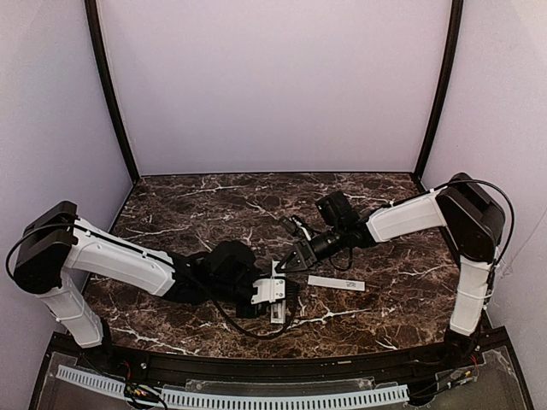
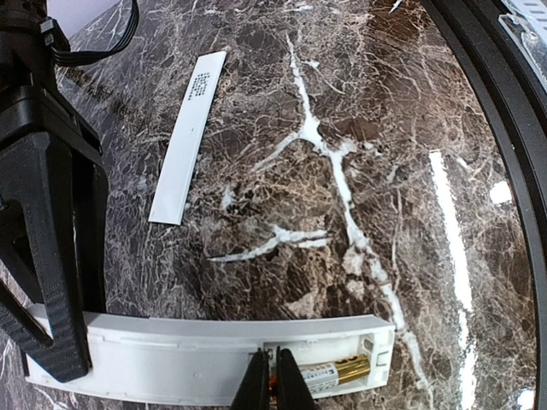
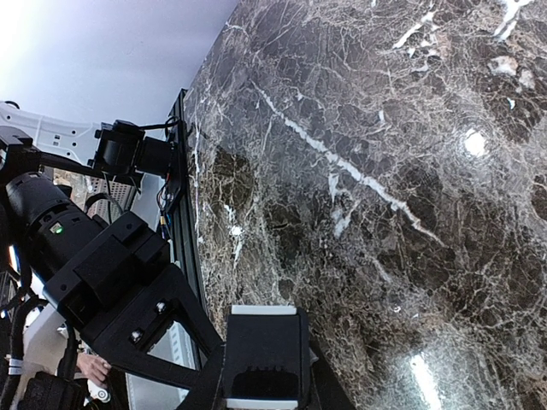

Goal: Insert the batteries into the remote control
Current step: Adjust the battery in the battery compartment.

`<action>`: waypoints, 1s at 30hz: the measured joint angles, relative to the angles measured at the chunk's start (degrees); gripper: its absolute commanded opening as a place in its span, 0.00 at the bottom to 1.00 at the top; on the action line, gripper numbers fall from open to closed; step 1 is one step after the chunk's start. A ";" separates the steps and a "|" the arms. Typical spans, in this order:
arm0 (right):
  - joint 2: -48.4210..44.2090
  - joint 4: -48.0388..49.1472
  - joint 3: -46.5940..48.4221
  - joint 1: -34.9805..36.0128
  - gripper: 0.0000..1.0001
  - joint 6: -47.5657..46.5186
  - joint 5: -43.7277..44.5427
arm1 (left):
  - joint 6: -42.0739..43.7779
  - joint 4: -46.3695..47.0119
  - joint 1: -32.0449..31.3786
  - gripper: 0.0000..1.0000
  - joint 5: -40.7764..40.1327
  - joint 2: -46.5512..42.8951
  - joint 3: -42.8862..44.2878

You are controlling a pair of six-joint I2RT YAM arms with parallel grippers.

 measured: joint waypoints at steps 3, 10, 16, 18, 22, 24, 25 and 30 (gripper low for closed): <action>0.00 -0.13 0.00 -0.02 0.00 0.02 0.09 | 0.04 0.46 -0.07 0.03 0.00 0.22 -0.04; 0.00 -0.57 0.00 -0.24 0.00 0.07 0.11 | 0.66 2.19 -0.22 0.03 -0.39 0.81 -0.46; 0.00 -0.92 0.00 -0.42 0.00 0.04 0.09 | 1.88 3.13 -0.79 0.02 -0.76 1.33 -0.87; 0.00 -1.14 0.00 -0.50 0.00 0.07 0.09 | 1.90 3.52 -1.22 0.03 -1.49 1.46 -0.87; 0.00 -1.16 0.00 -0.52 0.00 0.07 0.09 | 1.53 4.66 -1.53 0.07 -3.41 1.14 -1.20; 0.00 -1.07 0.00 -0.50 0.00 0.04 0.07 | 0.92 4.66 -1.55 0.09 -4.28 0.70 -1.49; 0.00 -1.01 0.00 -0.46 0.00 0.07 0.09 | 0.59 4.61 -1.55 0.09 -4.59 0.52 -1.51; 0.00 0.28 0.02 -0.44 0.00 0.22 0.66 | -2.10 3.72 -1.81 0.18 -7.23 -0.37 -1.51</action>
